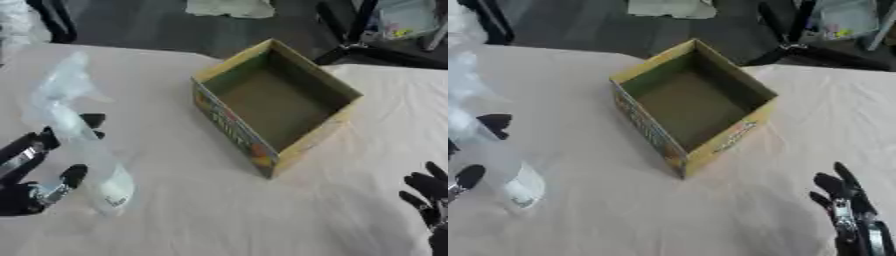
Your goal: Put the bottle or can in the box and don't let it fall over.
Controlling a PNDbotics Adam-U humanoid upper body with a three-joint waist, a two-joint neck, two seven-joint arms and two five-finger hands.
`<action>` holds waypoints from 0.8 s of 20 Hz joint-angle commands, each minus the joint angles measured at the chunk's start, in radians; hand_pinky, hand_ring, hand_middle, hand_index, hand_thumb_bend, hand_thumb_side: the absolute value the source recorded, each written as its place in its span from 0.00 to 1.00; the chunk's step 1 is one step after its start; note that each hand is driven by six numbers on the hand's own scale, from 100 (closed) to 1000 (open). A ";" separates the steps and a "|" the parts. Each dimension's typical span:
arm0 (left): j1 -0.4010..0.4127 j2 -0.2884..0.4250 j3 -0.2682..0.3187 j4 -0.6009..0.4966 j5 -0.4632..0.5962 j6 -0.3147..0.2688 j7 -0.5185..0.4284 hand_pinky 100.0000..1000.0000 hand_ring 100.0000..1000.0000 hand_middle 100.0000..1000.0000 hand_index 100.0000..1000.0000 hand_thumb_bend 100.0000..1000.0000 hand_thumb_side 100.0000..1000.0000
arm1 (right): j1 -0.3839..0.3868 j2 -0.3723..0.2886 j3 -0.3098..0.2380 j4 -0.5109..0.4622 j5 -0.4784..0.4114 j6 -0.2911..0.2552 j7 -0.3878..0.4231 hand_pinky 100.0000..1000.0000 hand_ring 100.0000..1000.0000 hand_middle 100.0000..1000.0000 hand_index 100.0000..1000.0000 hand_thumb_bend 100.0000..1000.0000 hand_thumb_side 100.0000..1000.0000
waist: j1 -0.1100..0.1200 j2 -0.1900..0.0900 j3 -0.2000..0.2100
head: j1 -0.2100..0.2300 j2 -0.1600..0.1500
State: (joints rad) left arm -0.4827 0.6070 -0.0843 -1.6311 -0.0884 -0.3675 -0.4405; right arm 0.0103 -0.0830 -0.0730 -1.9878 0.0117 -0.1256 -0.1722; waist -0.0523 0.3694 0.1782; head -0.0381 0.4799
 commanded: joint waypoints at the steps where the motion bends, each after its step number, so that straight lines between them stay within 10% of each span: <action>1: -0.015 0.013 0.001 0.001 -0.022 0.002 0.011 1.00 1.00 0.96 0.87 0.07 0.66 | -0.004 0.001 -0.002 -0.012 -0.001 0.006 0.000 0.80 0.86 1.00 0.72 0.00 0.78 | 0.005 -0.011 -0.001 | 0.000 -0.013; 16: -0.044 -0.026 -0.017 0.032 0.015 0.042 0.005 1.00 1.00 0.91 0.84 0.06 0.65 | -0.008 0.000 -0.003 -0.012 -0.004 0.012 0.001 0.80 0.86 1.00 0.72 0.00 0.79 | 0.006 -0.007 -0.003 | 0.002 -0.016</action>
State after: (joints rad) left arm -0.5147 0.5700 -0.1017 -1.5956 -0.0820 -0.3332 -0.4351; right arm 0.0081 -0.0806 -0.0731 -1.9878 0.0117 -0.1164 -0.1713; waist -0.0518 0.3753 0.1759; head -0.0376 0.4794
